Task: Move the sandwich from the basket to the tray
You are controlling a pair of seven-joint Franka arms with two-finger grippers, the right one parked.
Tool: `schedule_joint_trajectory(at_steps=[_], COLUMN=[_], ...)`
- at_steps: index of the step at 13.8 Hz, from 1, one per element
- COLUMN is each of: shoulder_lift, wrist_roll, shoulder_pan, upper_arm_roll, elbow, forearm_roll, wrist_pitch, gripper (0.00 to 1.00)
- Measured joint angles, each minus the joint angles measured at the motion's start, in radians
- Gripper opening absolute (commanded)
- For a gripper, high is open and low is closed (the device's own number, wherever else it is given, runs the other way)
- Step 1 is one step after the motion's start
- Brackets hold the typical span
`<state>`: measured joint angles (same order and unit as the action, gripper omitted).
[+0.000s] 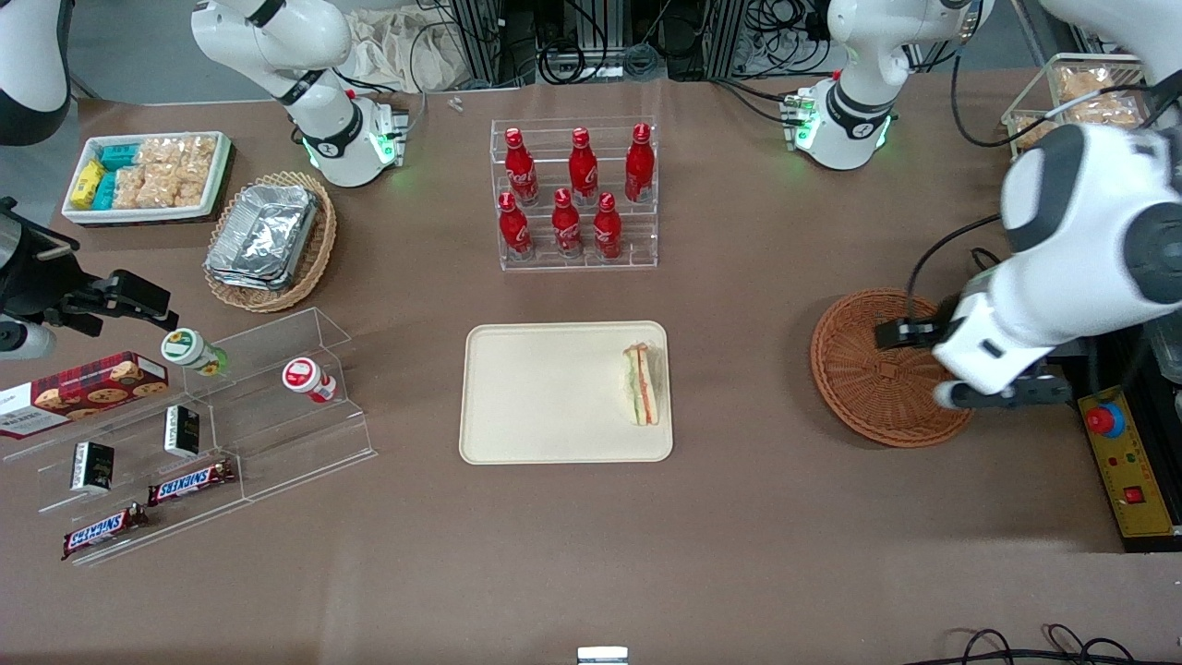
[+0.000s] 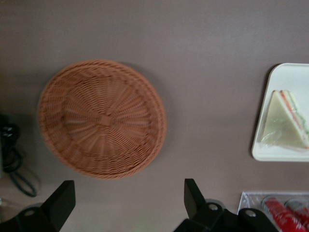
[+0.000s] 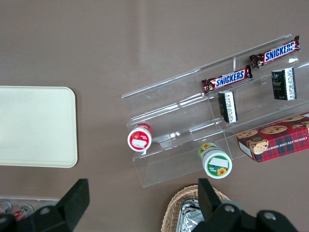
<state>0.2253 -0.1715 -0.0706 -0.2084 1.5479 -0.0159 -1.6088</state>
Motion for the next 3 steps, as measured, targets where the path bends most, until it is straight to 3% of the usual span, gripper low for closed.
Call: schedule_joint_trajectory(at_steps=[3], shoulder_lift=[-0.054], wrist_roll=[0.063], shoulder_pan=[0.008], upper_arm_roll=[0.086], elbow=[0.012], forearm_roll=[-0.018], wrist_pitch=[0.033], gripper=[1.0])
